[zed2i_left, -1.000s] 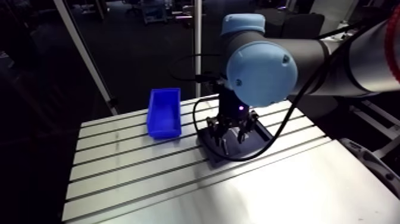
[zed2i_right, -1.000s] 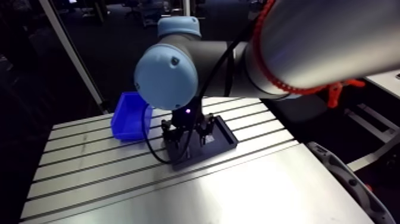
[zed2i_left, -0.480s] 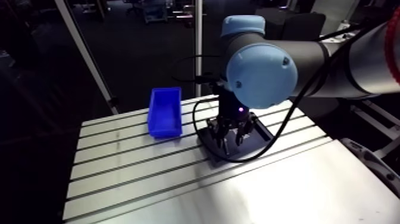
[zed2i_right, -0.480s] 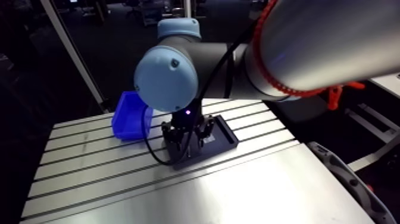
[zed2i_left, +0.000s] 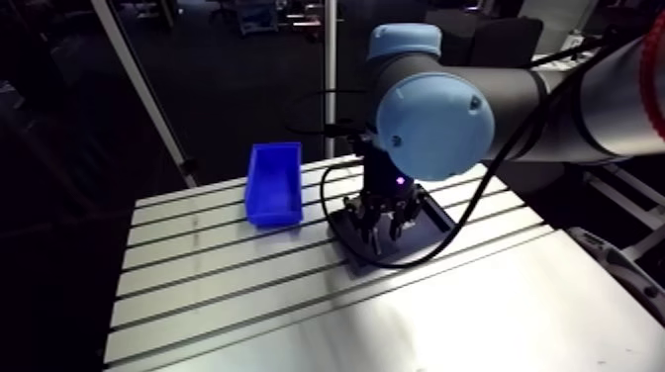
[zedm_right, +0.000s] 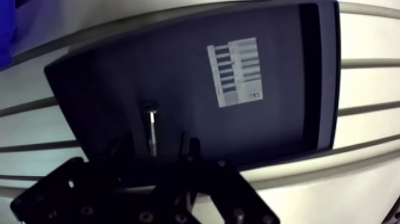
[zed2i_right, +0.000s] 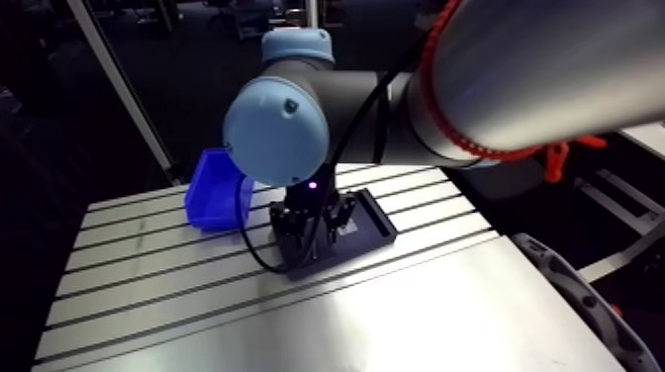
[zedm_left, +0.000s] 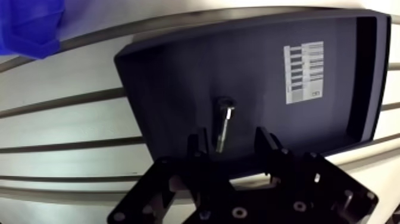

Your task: Pick up the M10 bolt from the tray and put it into the blue bin.

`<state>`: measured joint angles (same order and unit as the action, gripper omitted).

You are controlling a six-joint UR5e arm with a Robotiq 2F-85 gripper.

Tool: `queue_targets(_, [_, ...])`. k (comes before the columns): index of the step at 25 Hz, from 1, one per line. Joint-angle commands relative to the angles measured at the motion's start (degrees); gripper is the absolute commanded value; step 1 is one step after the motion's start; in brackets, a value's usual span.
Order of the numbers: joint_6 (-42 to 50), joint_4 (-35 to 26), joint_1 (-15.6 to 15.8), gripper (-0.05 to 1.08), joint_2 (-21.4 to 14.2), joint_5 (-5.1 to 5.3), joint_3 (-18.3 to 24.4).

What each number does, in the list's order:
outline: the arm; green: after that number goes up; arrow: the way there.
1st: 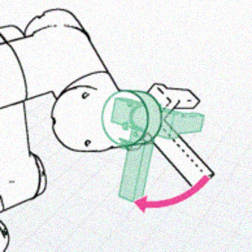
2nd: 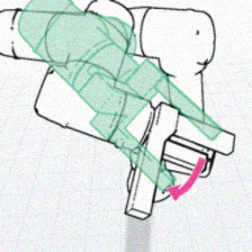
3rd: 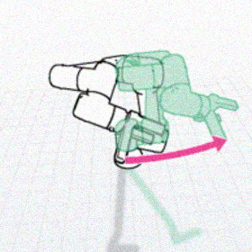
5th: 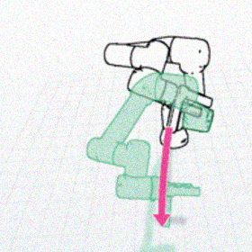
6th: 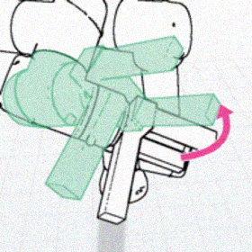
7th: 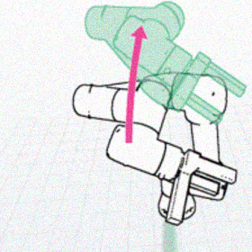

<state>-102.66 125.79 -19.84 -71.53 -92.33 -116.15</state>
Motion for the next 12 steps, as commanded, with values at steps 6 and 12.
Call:
queue_targets(6, [-0.4,0.0,0.0,0.51,0.4,-0.09,0.1])
queue_targets(12, [-0.3,0.1,0.1,0.55,0.7,-0.09,0.1])
